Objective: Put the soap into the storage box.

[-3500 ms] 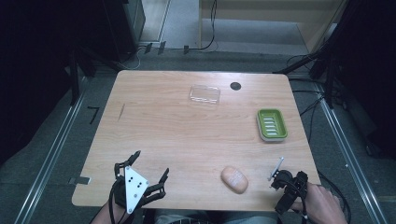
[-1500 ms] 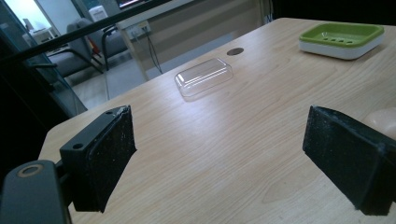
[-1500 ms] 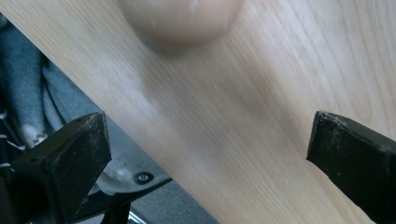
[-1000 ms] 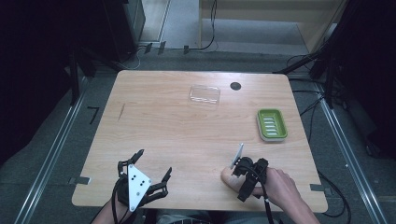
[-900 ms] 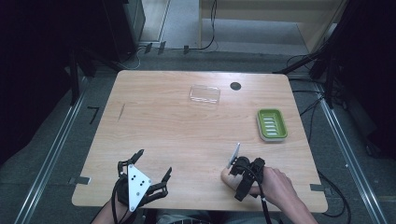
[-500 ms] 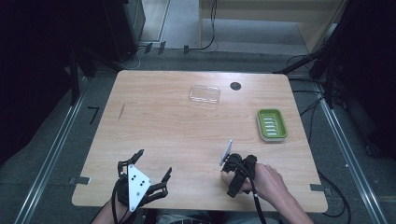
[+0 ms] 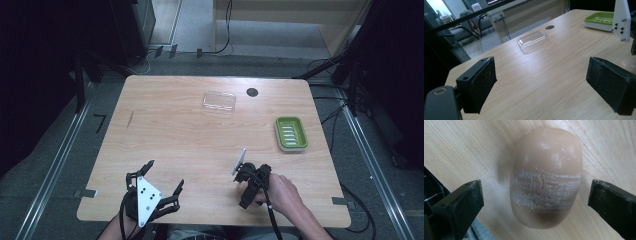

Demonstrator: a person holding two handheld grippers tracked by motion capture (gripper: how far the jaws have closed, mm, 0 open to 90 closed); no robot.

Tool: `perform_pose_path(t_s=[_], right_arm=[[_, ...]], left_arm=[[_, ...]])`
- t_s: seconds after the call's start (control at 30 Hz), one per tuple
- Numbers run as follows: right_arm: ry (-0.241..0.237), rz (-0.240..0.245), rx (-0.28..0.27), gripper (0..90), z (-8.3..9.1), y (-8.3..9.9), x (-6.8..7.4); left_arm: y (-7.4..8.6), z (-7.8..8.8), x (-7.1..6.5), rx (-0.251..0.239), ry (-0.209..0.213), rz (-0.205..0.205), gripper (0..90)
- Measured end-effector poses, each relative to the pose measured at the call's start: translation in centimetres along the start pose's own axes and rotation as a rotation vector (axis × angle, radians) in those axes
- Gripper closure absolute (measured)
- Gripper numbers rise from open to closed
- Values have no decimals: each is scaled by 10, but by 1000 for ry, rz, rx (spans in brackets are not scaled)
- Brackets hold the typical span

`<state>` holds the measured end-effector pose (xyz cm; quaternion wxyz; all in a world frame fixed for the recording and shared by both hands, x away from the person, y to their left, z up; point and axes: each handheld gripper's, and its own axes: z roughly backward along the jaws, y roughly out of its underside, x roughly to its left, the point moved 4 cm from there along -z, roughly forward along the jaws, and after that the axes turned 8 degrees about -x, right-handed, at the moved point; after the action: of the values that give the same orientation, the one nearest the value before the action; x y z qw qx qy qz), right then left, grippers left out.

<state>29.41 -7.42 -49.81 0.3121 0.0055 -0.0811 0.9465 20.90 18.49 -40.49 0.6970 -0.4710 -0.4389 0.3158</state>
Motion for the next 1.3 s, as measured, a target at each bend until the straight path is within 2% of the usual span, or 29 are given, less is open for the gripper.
perform_pose_path(t_s=[0.03,0.07,0.13,0.17,0.3,0.67,1.3], right_arm=[[0,0,0,52,0,0,0],[5,5,-12,102,1,0,-1],[3,5,-16,112,0,0,-1],[2,5,-15,151,0,0,-1],[13,-3,-9,155,-1,0,-2],[34,5,-13,272,-3,-3,-1],[47,10,0,319,-7,-3,-2]], left_arm=[[0,0,0,0,0,0,99],[0,0,0,0,-1,0,99],[0,0,0,-2,0,0,99],[0,0,0,1,1,-3,99],[0,0,0,-1,0,-4,99],[0,1,0,2,-2,-6,99],[0,0,-1,3,2,-11,99]])
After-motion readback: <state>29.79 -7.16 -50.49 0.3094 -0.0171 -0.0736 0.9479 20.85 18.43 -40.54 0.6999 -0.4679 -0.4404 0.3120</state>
